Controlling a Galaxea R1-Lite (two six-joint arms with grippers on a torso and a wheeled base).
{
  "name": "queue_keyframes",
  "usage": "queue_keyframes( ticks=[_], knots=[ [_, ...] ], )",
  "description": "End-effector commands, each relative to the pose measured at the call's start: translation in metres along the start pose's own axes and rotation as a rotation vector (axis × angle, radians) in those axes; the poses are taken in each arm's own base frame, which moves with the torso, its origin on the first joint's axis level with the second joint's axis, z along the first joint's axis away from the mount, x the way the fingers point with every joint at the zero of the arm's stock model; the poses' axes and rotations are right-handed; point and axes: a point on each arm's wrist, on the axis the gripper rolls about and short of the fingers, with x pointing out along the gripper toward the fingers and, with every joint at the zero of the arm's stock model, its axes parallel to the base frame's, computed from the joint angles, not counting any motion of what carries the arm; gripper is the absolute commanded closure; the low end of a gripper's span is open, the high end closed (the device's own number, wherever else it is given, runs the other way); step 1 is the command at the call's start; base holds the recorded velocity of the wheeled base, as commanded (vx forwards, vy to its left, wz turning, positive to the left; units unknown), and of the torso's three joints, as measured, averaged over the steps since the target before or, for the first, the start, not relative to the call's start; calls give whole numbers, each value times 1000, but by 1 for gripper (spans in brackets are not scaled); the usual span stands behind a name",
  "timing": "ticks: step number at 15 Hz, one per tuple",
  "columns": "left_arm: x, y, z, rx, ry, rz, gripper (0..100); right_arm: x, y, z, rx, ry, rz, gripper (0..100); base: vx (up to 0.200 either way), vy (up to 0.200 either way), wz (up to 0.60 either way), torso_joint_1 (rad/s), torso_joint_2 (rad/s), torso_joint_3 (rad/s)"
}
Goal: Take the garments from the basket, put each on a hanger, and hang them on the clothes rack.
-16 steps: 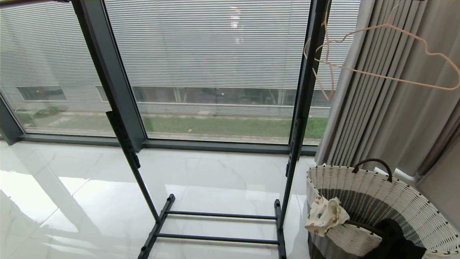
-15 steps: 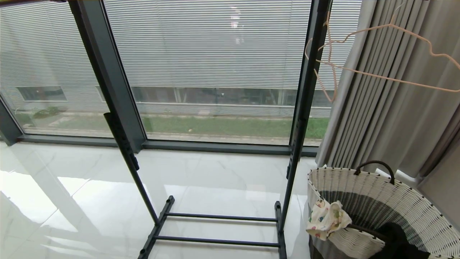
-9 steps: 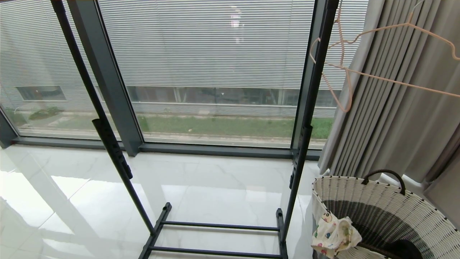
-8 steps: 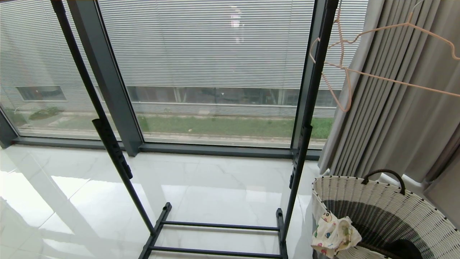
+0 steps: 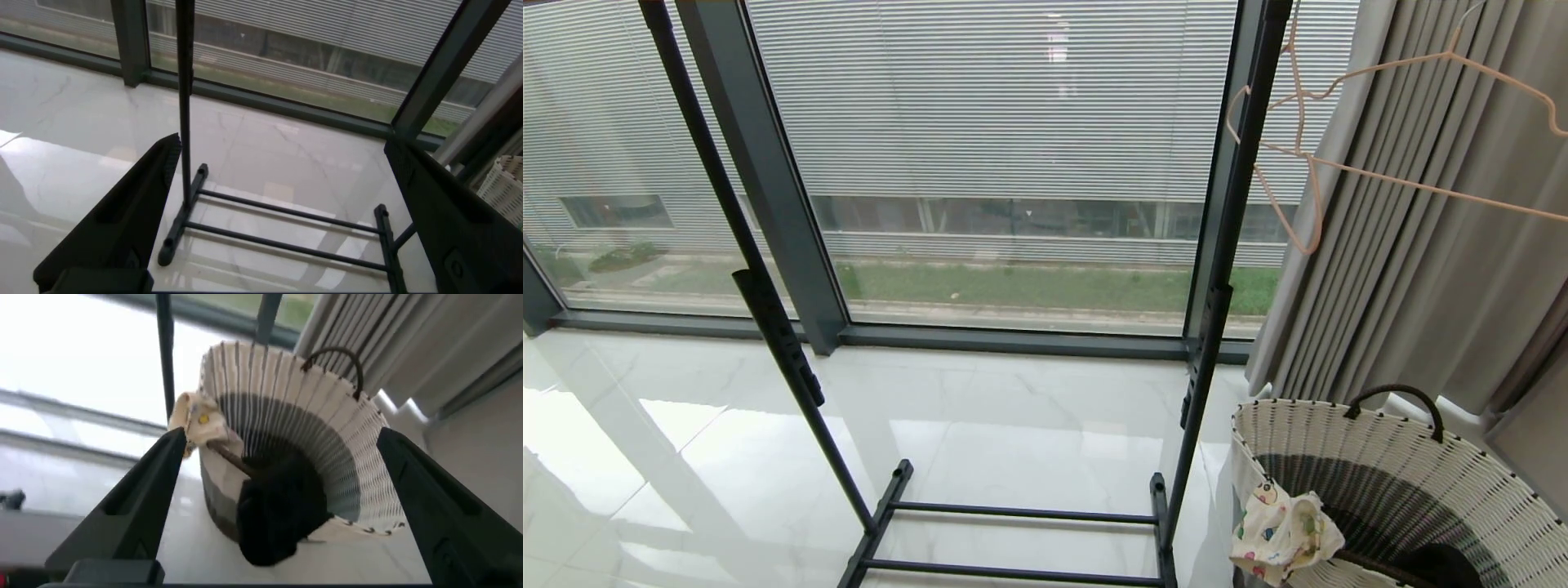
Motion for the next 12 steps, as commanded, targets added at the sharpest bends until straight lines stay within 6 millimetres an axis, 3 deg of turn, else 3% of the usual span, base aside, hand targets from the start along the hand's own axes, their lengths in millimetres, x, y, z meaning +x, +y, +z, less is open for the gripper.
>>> queue_keyframes(
  ticks=[1,2,5,12],
  knots=[
    [0,0,0,-1,1,0,0,89,-9,32,-268,502,146,0,0,0,0,0,0,0],
    [0,0,0,-1,1,1,0,108,-10,19,-418,638,202,0,0,0,0,0,0,0],
    [0,0,0,-1,1,0,0,155,-12,-1,-653,800,354,0,0,0,0,0,0,0],
    [0,0,0,1,1,0,0,184,-11,-27,-699,967,432,0,0,0,0,0,0,0]
  ],
)
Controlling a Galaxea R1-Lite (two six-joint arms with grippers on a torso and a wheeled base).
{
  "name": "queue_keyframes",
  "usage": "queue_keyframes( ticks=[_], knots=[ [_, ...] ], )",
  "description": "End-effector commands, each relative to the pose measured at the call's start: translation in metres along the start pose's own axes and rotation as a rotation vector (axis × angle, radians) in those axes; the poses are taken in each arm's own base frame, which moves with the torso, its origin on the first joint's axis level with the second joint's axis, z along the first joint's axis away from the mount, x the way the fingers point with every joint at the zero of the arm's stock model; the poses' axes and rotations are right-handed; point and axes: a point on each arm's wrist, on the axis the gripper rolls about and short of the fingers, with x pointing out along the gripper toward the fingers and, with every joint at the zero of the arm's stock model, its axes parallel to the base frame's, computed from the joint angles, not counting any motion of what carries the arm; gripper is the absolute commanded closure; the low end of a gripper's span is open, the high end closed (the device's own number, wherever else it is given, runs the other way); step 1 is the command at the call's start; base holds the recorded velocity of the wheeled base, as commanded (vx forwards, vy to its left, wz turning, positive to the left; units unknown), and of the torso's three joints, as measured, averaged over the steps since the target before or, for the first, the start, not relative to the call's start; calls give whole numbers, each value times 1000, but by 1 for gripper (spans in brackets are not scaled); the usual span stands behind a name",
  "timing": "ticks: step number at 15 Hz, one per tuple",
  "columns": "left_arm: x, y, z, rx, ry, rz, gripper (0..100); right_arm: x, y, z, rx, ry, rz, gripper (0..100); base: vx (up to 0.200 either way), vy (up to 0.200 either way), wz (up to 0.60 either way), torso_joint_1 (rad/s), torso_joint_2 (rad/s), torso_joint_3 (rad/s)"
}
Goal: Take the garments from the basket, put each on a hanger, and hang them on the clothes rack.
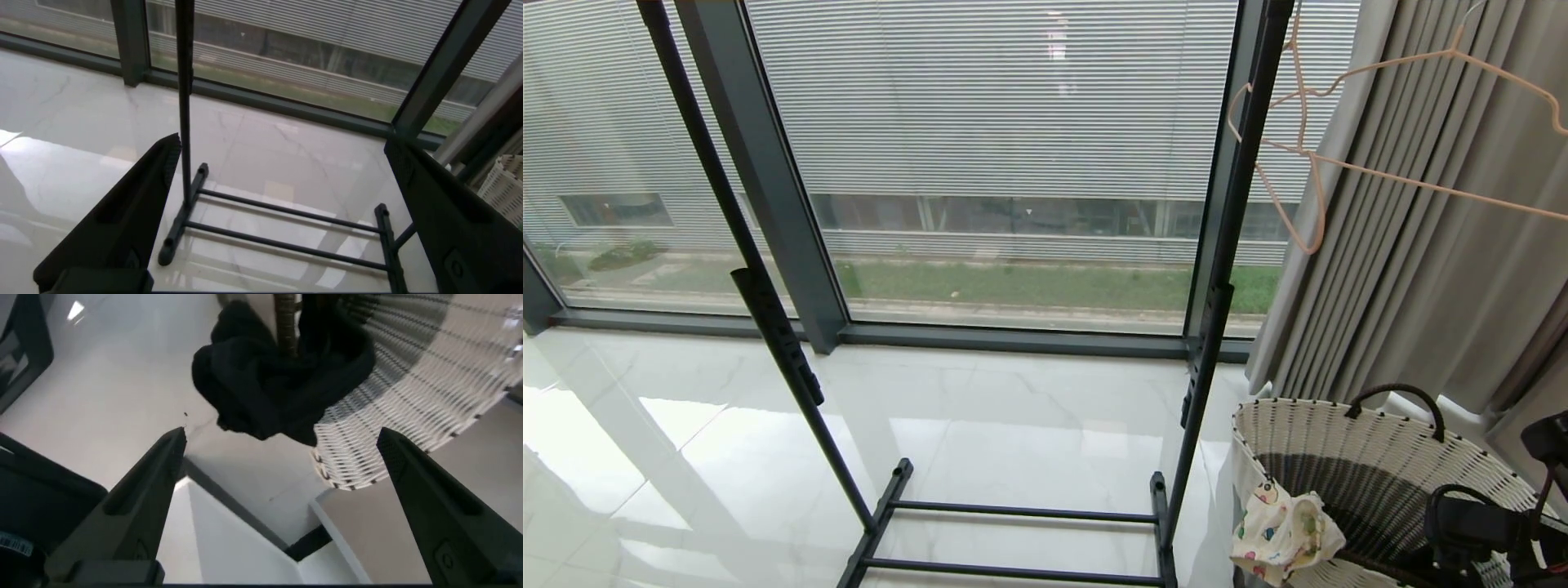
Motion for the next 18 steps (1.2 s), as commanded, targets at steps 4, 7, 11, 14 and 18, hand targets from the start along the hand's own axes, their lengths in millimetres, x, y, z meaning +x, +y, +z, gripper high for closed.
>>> queue_keyframes(
  ticks=[4,7,11,14,18],
  knots=[
    [0,0,0,0,1,1,0,23,-13,-3,-28,53,27,0,0,0,0,0,0,0],
    [0,0,0,0,1,1,0,32,-25,-11,-89,61,-13,0,0,0,0,0,0,0],
    [0,0,0,-2,0,3,0,39,-27,-8,-84,-6,-26,0,0,0,0,0,0,0],
    [0,0,0,-2,1,1,0,39,-26,-8,-92,-21,-12,0,0,0,0,0,0,0],
    [0,0,0,-2,0,1,0,49,-31,-3,-95,-34,-30,0,0,0,0,0,0,0]
  ],
)
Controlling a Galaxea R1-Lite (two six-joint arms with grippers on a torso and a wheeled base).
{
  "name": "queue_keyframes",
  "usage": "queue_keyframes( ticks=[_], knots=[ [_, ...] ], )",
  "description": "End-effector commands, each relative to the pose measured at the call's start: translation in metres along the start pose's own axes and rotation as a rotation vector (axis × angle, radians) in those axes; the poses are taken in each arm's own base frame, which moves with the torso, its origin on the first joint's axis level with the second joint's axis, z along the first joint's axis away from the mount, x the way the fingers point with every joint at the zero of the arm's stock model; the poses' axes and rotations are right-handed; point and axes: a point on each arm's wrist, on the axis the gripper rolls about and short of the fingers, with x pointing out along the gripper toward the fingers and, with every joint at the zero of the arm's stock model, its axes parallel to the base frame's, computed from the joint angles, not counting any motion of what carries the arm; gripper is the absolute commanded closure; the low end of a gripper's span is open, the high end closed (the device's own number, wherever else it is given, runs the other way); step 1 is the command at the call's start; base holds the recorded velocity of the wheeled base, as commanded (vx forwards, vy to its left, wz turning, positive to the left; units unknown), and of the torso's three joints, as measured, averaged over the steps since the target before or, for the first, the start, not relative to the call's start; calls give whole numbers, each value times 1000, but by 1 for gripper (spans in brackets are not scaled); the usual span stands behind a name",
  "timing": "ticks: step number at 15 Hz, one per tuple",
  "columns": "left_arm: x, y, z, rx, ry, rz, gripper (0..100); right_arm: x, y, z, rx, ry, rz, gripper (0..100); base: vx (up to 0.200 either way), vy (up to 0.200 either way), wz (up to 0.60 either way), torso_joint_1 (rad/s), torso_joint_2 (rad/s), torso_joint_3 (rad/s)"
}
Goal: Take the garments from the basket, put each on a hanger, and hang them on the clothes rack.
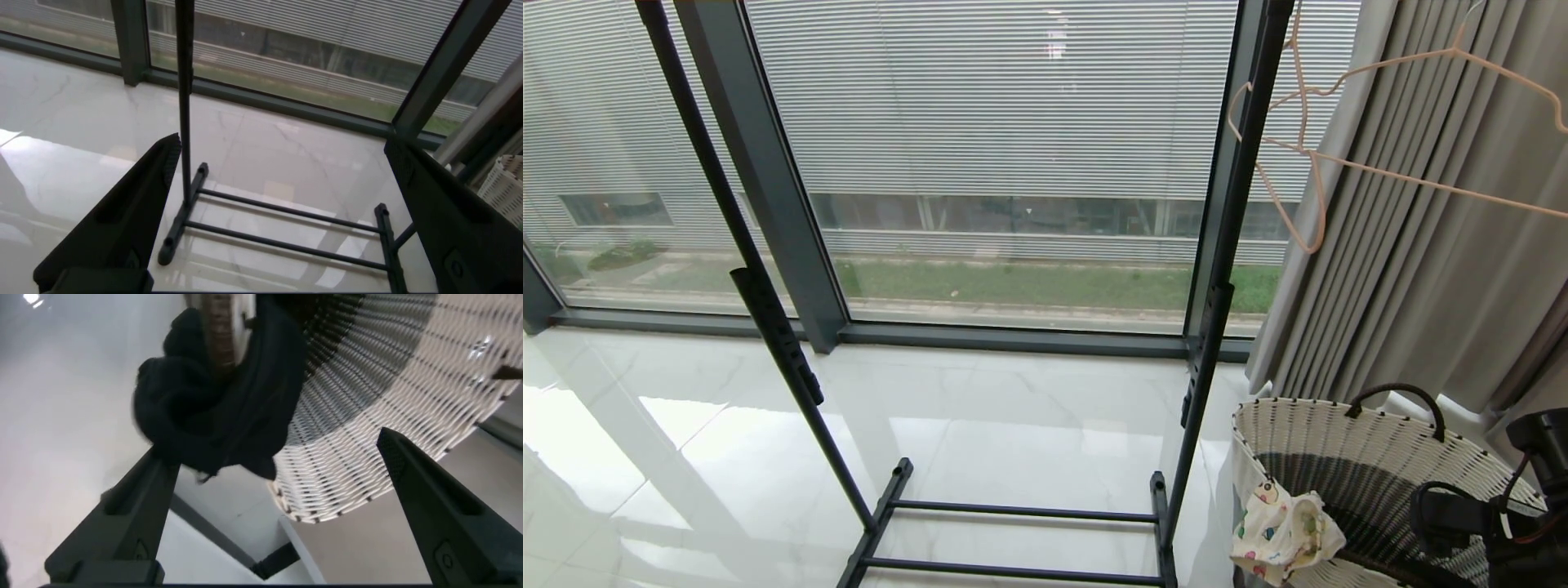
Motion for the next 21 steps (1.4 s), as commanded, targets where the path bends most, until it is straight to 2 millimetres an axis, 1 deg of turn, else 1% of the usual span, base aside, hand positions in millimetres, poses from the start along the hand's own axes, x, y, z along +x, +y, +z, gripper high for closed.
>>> queue_keyframes(
  ticks=[1,5,7,8,10,12,17,20,21],
  knots=[
    [0,0,0,-1,1,0,0,8,-2,2,2,-14,4,0,0,0,0,0,0,0],
    [0,0,0,-1,1,0,0,20,-8,5,5,-77,-2,0,0,0,0,0,0,0],
    [0,0,0,-1,1,0,0,22,-9,6,6,-103,-1,0,0,0,0,0,0,0],
    [0,0,0,-1,1,0,0,22,-10,5,8,-104,-1,100,0,0,0,0,0,0],
    [0,0,0,-1,1,0,0,20,-10,5,8,-110,-8,100,0,0,0,0,0,0],
    [0,0,0,-1,1,2,0,12,-8,4,12,-117,-27,100,0,0,0,0,0,0],
    [0,0,0,-1,1,0,0,-5,10,-6,19,-122,-46,100,0,0,0,0,0,0],
    [0,0,0,-1,1,0,0,-26,4,-13,106,-146,-146,100,0,0,0,0,0,0],
    [0,0,0,-1,1,0,0,-36,0,-11,157,-176,-166,100,0,0,0,0,0,0]
  ],
)
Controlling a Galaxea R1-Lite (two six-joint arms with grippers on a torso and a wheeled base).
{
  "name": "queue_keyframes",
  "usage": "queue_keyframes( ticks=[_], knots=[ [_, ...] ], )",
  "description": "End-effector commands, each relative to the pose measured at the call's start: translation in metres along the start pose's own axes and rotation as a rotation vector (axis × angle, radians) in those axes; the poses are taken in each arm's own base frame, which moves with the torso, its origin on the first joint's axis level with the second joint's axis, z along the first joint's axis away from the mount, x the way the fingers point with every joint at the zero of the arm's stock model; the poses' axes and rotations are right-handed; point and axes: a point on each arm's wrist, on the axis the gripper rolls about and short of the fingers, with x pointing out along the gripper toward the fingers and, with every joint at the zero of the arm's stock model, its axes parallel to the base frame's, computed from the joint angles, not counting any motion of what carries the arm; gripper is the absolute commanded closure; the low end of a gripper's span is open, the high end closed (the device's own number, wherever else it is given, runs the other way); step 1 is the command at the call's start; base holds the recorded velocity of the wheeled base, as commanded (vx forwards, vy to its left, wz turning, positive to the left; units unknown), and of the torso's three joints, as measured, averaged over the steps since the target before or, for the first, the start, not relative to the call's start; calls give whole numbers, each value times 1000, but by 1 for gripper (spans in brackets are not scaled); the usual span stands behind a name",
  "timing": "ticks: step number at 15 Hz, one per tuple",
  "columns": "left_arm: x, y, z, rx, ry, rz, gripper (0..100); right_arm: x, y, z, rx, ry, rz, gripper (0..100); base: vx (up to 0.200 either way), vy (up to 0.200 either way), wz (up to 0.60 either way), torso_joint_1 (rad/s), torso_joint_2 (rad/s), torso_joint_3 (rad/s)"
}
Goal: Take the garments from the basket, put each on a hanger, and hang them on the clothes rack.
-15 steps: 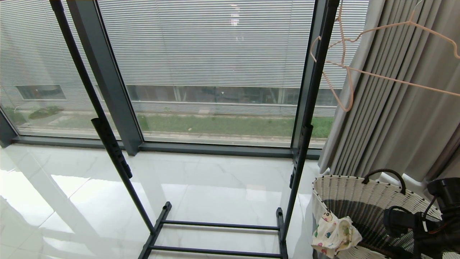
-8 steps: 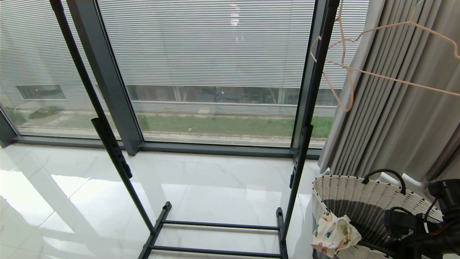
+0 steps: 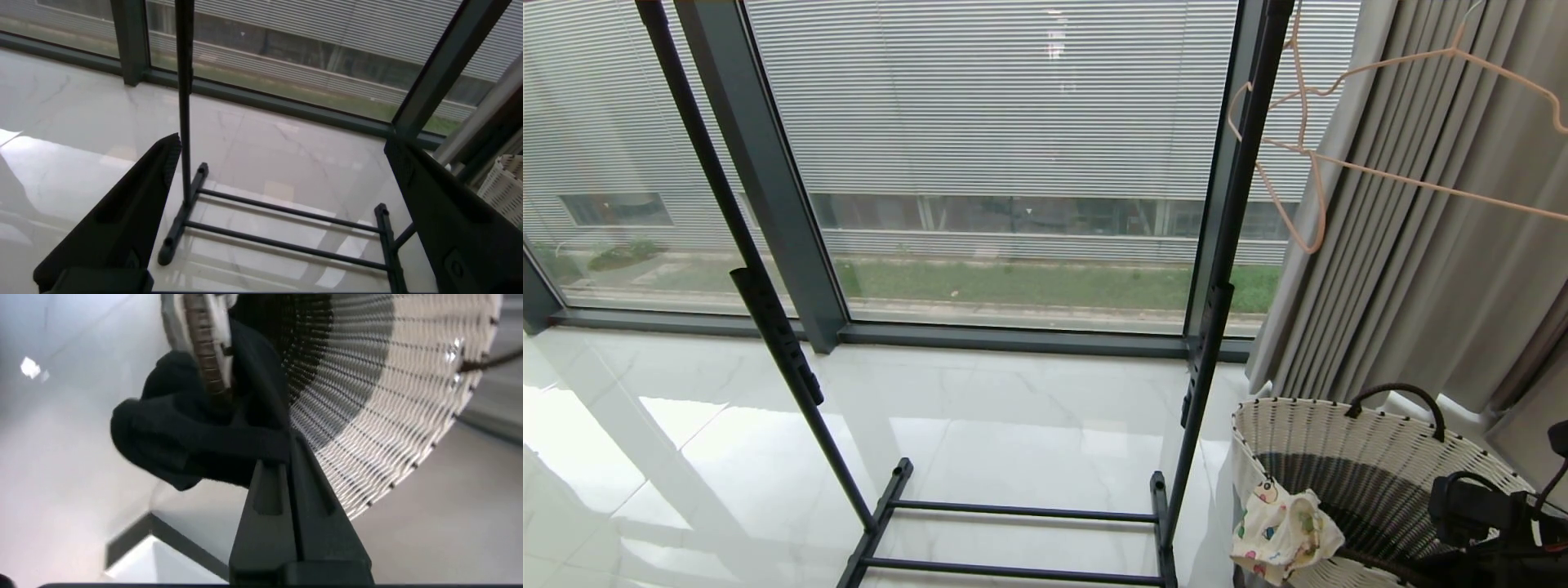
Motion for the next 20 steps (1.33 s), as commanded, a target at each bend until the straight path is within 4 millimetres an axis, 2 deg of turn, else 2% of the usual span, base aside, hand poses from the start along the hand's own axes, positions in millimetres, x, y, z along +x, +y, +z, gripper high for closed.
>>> queue_keyframes(
  ticks=[1,5,9,11,15,20],
  knots=[
    [0,0,0,-1,1,2,0,-29,-12,7,76,-70,-77,100,0,0,0,0,0,0],
    [0,0,0,1,1,0,0,-92,-29,24,200,-180,-76,100,0,0,0,0,0,0],
    [0,0,0,1,1,0,0,-154,-21,27,236,-304,-113,100,0,0,0,0,0,0],
    [0,0,0,1,1,0,0,-177,-15,26,251,-334,-129,100,0,0,0,0,0,0],
    [0,0,0,6,1,0,0,-196,-4,23,239,-377,-163,100,-50,0,0,2,1,-1],
    [0,0,0,4,1,0,0,-195,-2,27,207,-396,-138,100,-200,0,0,1,0,1]
  ],
)
